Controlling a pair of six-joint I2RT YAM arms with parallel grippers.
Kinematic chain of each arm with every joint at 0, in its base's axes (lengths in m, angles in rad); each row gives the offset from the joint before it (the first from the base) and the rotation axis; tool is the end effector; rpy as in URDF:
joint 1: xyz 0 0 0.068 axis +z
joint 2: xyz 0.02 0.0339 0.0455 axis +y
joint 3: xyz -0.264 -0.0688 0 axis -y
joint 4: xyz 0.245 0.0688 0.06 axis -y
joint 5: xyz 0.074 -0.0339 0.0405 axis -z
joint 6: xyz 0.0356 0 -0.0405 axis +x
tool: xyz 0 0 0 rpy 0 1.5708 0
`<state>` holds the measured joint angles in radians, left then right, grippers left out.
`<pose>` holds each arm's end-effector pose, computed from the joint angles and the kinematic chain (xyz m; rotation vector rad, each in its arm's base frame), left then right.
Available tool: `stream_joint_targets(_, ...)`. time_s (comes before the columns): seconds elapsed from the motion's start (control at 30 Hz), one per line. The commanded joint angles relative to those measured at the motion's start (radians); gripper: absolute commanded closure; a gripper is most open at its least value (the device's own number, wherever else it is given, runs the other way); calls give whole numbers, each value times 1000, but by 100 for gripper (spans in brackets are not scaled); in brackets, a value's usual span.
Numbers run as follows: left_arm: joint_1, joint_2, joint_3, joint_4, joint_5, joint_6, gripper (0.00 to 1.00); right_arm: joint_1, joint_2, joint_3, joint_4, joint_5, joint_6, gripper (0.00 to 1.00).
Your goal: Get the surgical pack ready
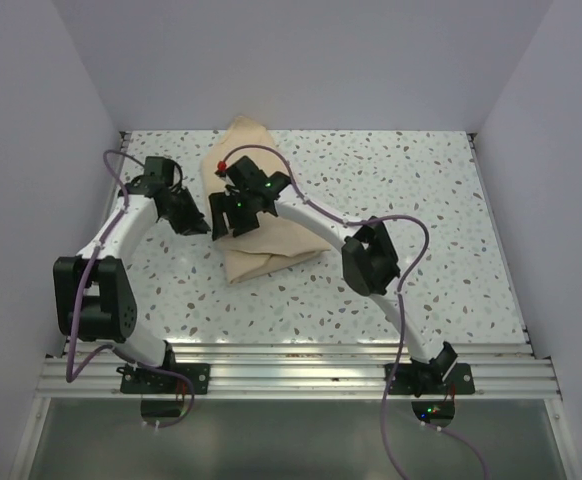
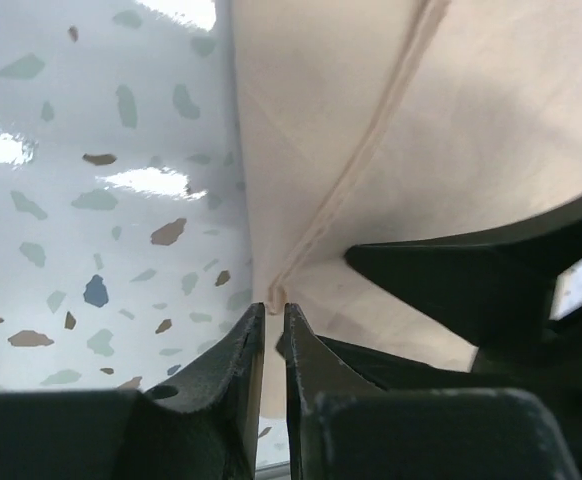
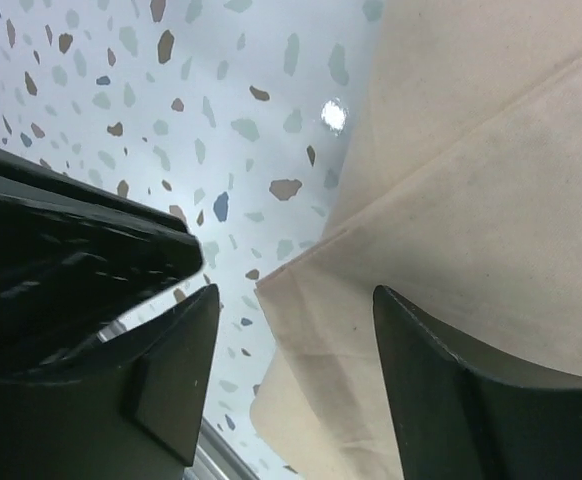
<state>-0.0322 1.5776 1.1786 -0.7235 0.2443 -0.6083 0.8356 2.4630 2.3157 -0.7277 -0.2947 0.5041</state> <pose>0.3175 -0.0188 0.2398 -0.7065 2.6552 -0.5171 0.3585 0.4119 0.2197 -0.5735 2.5702 0.8980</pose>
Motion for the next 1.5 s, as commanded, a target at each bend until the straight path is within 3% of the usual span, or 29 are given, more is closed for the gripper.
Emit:
stream_joint_targets(0.0,5,-42,82,19,61,13,85,-30,-157,-54,-19,-40,-50,32)
stream_joint_targets(0.1,5,-10,78,93,162,-18,91,-84,-264,-166,-10,-58,-67,33)
stream_joint_targets(0.23,-21,42,67,197,291,-68,96,-205,-389,-344,7,-206,-75,41)
stream_joint_targets(0.4,-83,117,32,295,371,-139,100,-299,-519,-637,103,-360,-140,66)
stream_joint_targets(0.43,-90,125,24,302,372,-145,100,-311,-544,-686,111,-374,-151,78)
stream_joint_targets(0.47,-94,136,20,303,371,-145,100,-316,-555,-706,119,-414,-168,83)
stream_joint_targets(0.67,-95,189,7,251,331,-108,100,-319,-624,-930,295,-556,-116,100)
stream_joint_targets(0.83,-94,209,-28,263,306,-97,100,-320,-599,-1049,435,-584,-78,100)
stream_joint_targets(1.3,-90,260,10,237,257,-48,100,-352,-524,-1067,438,-502,-53,100)
stream_joint_targets(1.47,-90,252,36,219,237,-36,100,-385,-539,-1142,456,-494,-30,100)
